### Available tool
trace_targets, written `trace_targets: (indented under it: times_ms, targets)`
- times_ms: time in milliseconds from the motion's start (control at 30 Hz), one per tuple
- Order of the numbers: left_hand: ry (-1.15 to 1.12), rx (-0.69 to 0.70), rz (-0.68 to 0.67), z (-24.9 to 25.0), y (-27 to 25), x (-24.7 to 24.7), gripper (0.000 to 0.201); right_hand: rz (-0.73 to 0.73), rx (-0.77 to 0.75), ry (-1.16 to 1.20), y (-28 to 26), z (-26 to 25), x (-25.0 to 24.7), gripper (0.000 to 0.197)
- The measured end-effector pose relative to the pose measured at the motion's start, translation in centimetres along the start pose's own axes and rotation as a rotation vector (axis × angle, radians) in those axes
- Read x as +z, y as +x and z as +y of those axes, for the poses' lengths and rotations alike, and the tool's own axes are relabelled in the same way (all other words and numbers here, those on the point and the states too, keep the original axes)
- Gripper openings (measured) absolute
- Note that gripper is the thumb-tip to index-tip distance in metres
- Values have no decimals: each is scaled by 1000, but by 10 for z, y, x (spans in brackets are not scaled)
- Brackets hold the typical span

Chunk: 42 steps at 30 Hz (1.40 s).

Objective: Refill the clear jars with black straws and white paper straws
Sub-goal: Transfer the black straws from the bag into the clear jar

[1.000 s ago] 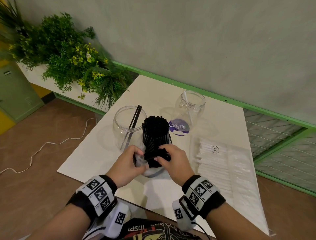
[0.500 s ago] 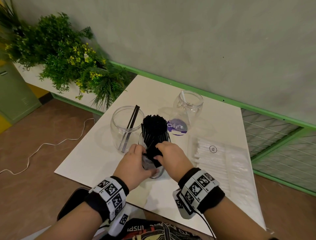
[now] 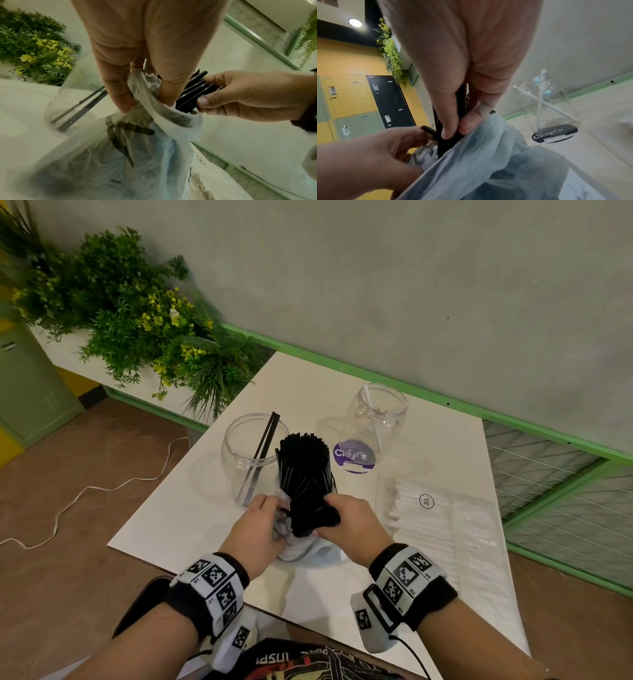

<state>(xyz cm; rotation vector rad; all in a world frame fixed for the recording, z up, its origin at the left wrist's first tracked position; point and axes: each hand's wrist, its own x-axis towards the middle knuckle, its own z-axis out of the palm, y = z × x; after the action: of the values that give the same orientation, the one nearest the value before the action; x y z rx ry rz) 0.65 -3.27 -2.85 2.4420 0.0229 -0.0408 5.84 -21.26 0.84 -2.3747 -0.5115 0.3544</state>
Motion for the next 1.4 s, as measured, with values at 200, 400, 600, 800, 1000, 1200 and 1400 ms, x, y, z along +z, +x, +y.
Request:
trace_targets:
  times_ms: [200, 400, 600, 800, 1000, 1200, 1400]
  targets:
    - [-175, -1, 29, 8, -3, -3, 59, 61, -48, 199, 2, -16, 3, 34]
    - [-228, -95, 107, 9, -1, -1, 56, -34, -133, 294, 5, -33, 7, 46]
    - [-220, -65, 203, 4, 1, -4, 27, 205, -180, 268, -4, -12, 14, 24]
    - [-276, -61, 205, 5, 0, -1, 22, 76, -145, -127, 1, 7, 31, 27]
    - [-273, -22, 159, 8, -2, 0, 26, 60, -149, -303, 5, 0, 42, 16]
    - [-261, 1, 191, 3, -5, -4, 23, 263, -196, -140, -3, 6, 39, 18]
    - [-261, 17, 184, 2, -8, -3, 21, 673, -160, -69, 0, 28, 23, 34]
